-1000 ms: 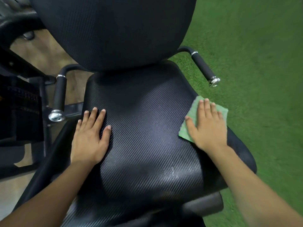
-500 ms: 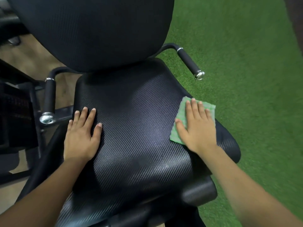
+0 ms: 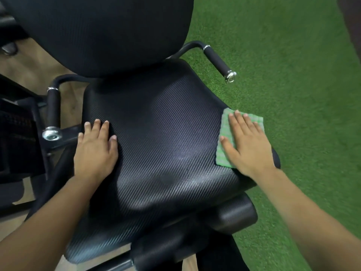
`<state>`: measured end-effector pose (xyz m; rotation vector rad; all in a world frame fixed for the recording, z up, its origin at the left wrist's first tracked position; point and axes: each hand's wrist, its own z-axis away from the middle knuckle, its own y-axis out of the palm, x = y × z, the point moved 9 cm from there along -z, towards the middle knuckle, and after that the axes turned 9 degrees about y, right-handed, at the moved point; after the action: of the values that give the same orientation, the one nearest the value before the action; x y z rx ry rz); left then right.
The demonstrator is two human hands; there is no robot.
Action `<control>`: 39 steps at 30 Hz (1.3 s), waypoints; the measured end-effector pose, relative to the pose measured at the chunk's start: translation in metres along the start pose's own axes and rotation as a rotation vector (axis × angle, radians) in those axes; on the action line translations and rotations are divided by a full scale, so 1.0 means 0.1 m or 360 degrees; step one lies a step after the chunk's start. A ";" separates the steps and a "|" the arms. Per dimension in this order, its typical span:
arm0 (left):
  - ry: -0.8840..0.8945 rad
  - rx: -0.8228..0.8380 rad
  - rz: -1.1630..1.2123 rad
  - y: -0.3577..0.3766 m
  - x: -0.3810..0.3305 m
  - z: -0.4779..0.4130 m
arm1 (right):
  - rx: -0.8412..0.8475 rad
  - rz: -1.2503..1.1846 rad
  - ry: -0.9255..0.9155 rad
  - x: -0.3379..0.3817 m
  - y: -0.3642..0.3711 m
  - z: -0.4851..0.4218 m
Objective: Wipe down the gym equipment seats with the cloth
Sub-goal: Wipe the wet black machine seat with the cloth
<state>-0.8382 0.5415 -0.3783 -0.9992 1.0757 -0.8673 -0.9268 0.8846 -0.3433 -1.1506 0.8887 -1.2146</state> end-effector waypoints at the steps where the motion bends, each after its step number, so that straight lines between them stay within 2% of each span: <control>1: 0.0021 -0.0017 0.0013 -0.04 -0.13 0.01 | 0.0000 0.0011 0.0005 0.02 0.00 -0.04; 6: 0.0381 0.0012 0.0209 -0.01 -1.17 0.25 | 0.0009 0.0012 -0.0302 0.45 0.05 0.13; 10: 0.0529 0.0028 0.0139 0.18 -1.63 0.62 | -0.0059 -0.0028 -0.0522 0.45 0.09 0.55; 15: 0.0374 0.0004 0.0036 0.27 -1.63 0.77 | -0.0248 -0.0105 -0.0322 -0.20 -0.04 0.47; 18: 0.0374 -0.0012 -0.0032 0.28 -1.65 0.79 | -0.0265 -0.0108 -0.0268 -0.29 -0.05 0.38; 25: 0.0359 -0.0080 -0.0032 0.26 -1.65 0.80 | -0.0383 -0.0031 -0.0923 0.28 0.09 0.84; 32: 0.0344 -0.0120 -0.0021 0.24 -1.65 0.81 | -0.0261 0.0081 -0.0757 -0.36 0.04 0.61; 39: 0.0517 -0.0127 -0.0094 0.15 -1.82 1.02 | -0.0001 0.0305 -0.1037 -0.32 -0.06 0.46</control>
<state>-0.7854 0.7366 -0.3237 -0.9811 1.3692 -1.0664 -0.8894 0.9249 -0.3298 -1.3159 0.4837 -0.6147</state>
